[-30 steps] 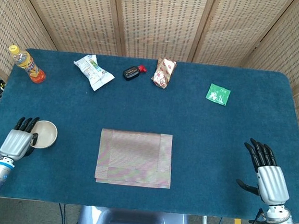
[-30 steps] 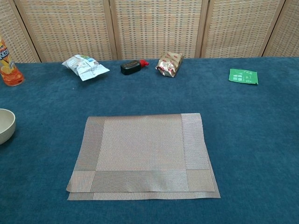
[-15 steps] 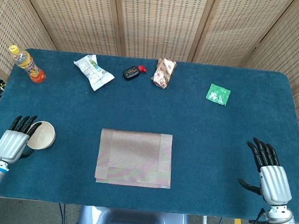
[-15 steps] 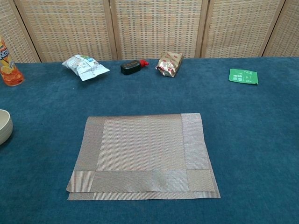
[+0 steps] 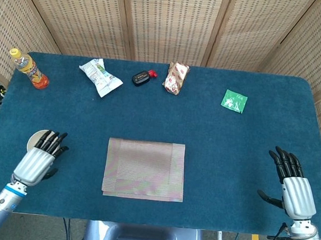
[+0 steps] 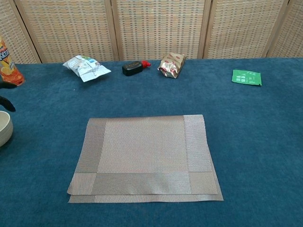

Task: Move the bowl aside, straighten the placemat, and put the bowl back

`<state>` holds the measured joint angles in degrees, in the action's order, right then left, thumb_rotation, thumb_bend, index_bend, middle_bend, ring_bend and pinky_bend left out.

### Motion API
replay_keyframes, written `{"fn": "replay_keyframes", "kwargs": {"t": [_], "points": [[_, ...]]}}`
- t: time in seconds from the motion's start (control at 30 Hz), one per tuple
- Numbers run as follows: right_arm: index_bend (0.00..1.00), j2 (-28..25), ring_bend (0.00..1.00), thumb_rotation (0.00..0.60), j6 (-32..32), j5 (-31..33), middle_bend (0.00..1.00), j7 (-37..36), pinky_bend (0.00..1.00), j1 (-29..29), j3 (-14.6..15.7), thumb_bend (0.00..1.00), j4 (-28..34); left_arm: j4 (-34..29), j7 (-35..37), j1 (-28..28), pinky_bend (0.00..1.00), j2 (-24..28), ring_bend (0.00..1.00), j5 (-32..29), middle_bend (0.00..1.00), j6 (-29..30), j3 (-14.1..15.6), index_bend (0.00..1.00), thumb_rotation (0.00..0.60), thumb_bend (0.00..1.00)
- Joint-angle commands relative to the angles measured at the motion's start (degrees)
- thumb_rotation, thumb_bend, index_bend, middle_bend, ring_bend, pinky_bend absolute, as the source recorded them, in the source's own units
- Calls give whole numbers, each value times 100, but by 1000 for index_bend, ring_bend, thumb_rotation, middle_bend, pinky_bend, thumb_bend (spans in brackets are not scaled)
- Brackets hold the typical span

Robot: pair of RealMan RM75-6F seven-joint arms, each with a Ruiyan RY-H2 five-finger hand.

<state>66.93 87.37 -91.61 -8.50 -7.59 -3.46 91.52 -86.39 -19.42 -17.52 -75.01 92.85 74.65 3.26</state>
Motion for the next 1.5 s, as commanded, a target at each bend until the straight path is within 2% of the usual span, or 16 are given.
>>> {"fn": "replay_keyframes", "kwargs": {"t": [0.03,0.33,0.57,0.93,1.5], "points": [[6,-17,0,600,-3,15,0,-49,0,-1,-11,53,-7,-134,-304,-128,0,-254,0,37,0,-302,67,370,600,242],[6,-52,0,600,-8,33,0,-152,0,-7,-30,53,-18,34,-908,-286,0,-1065,0,-151,0,-828,48,499,600,311],[6,-62,0,600,5,-12,0,-193,0,-9,-18,53,-20,123,-1146,-372,0,-1461,0,-199,0,-1029,54,506,600,366],[6,-99,0,600,44,-34,0,-290,0,5,-19,53,-17,93,-1330,-390,0,-1631,0,-183,0,-1095,170,473,600,415],[5,-105,0,600,90,-50,0,-349,0,21,-24,53,-25,62,-1449,-401,0,-1721,0,-194,0,-1140,265,478,600,416]]}}
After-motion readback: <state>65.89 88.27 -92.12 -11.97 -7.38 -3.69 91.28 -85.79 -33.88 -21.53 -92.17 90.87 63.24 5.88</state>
